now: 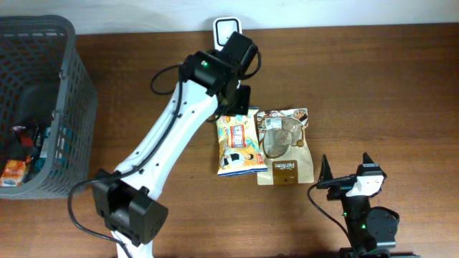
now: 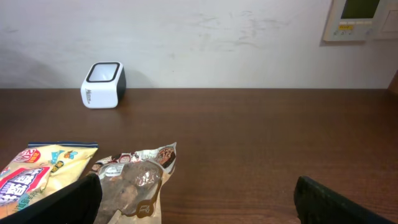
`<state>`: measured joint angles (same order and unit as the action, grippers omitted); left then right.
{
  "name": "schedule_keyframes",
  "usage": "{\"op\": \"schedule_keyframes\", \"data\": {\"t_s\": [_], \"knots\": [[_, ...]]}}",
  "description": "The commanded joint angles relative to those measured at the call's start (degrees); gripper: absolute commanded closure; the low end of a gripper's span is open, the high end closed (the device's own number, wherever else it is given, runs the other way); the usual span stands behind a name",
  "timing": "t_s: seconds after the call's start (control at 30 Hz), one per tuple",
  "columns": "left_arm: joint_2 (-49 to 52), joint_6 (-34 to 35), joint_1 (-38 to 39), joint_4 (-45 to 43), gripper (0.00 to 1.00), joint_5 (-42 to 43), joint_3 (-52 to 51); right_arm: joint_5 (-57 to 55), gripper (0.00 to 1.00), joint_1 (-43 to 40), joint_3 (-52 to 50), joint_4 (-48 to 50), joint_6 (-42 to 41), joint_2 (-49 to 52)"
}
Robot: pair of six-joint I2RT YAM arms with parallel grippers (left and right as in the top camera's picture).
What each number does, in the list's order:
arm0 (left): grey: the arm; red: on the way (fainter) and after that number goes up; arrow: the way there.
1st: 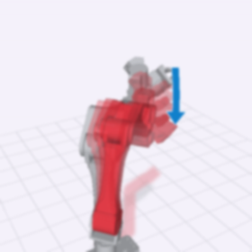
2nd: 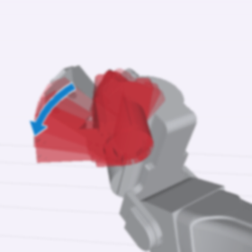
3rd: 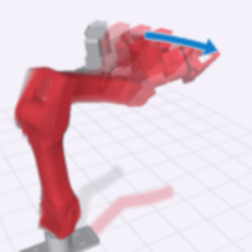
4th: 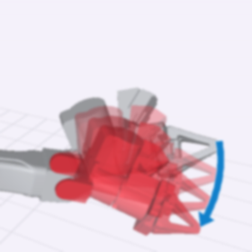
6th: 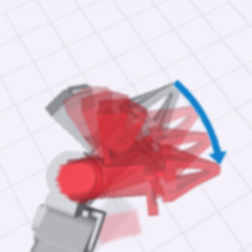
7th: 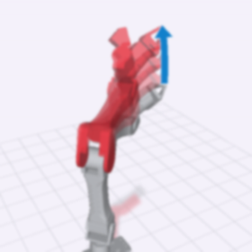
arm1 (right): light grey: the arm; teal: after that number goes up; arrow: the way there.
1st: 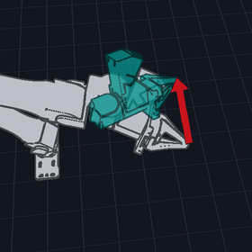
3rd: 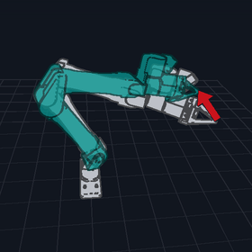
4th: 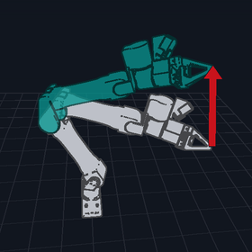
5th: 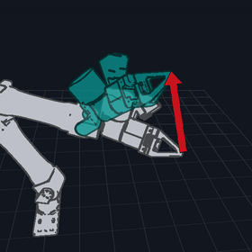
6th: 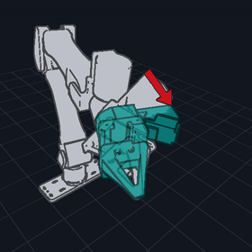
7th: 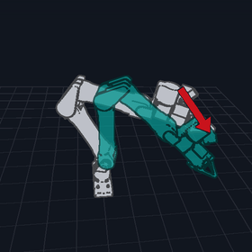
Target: Scan the item barcode
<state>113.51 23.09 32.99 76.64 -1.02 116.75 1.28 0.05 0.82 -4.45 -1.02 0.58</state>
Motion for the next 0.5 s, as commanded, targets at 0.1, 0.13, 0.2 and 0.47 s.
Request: {"op": "schedule_keyframes", "data": {"t_s": [0.1,0.13,0.2,0.47], "knots": [[3.34,-0.39,3.17,0.22,1.00,6.38,-8.74,-0.48,0.02,0.31,-0.50,-0.09,0.33,-0.37],[3.69,0.07,3.96,-1.22,1.00,6.32,-10.91,-0.48,0.01,0.31,-0.50,-0.07,0.35,-0.37],[4.02,1.11,5.40,-6.40,1.00,5.66,-16.28,-0.48,0.02,0.31,-0.50,-0.07,0.35,-0.39],[4.02,3.19,5.97,-25.73,1.00,3.28,-34.05,-0.48,0.02,0.31,-0.50,-0.09,0.33,-0.37]]}}
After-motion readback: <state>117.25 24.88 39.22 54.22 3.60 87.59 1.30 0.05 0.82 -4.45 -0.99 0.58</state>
